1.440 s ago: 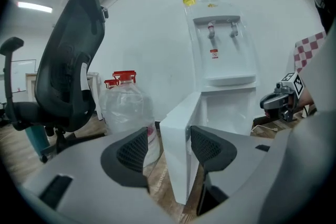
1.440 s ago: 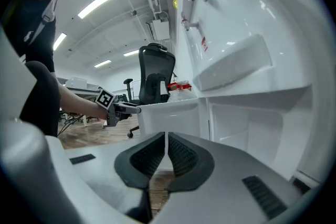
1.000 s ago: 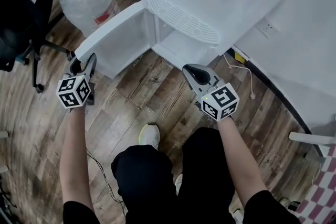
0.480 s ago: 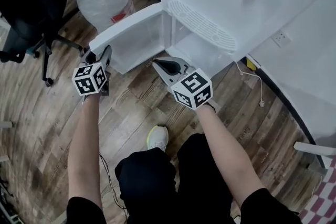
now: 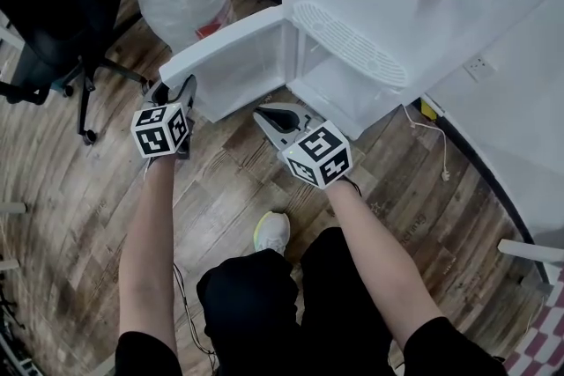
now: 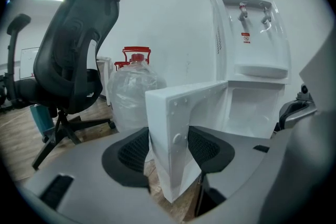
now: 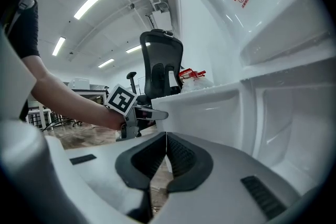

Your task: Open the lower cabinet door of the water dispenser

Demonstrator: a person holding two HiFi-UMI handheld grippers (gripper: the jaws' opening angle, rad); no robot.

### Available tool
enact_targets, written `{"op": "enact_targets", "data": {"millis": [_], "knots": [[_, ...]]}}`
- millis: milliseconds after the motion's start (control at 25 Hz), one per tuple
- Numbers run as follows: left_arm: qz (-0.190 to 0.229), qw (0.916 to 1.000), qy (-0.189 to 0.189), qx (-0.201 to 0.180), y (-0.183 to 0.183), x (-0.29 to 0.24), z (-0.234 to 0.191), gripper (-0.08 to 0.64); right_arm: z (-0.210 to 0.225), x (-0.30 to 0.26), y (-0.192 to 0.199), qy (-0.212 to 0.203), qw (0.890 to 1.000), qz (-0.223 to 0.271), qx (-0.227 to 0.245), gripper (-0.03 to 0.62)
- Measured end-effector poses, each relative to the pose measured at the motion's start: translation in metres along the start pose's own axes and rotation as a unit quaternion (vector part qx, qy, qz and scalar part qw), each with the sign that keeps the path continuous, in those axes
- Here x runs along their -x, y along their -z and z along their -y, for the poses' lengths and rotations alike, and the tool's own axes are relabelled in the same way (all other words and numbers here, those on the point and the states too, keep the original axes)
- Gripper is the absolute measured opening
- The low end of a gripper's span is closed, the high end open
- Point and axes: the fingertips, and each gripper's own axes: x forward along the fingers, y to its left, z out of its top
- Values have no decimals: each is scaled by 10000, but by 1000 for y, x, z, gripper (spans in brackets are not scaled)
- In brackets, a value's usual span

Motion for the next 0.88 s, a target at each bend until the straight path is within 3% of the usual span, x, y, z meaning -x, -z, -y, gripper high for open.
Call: {"op": "enact_targets", "data": {"millis": [400,640,880], "knots": [[-24,9997,19,228,36,54,23,239,13,45,4,252,9996,100,-24,23],[-54,9973,725,-9,46,70,80,235,34,90,15,616,9980,111,-113,23],[41,9893,1455,-76,31,56,143,163,60,138,22,1065,9941,117,-172,23]]}}
